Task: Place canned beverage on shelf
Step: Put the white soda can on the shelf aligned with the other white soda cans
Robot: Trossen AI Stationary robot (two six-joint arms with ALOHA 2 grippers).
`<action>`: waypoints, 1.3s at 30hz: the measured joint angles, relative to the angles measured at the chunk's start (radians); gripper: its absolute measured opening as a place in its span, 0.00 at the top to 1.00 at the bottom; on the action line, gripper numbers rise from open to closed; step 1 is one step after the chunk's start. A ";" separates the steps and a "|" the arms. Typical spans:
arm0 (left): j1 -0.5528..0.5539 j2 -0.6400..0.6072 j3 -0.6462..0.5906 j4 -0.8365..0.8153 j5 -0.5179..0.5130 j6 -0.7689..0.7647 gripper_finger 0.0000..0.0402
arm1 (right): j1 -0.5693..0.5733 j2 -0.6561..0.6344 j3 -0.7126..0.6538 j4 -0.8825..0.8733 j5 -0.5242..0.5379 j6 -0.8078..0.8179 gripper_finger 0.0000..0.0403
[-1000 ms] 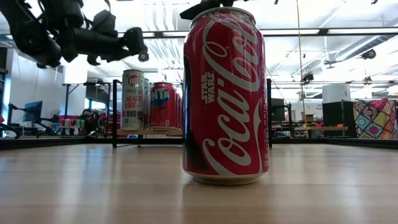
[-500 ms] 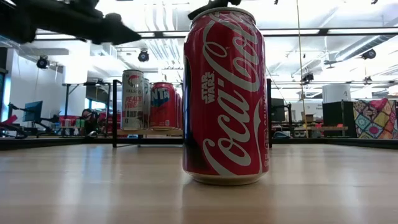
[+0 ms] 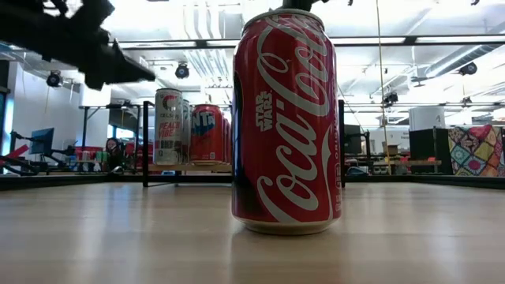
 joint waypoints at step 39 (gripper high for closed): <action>0.407 0.082 -0.023 0.053 0.143 -0.093 1.00 | -0.001 0.003 0.008 0.090 0.218 -0.069 0.15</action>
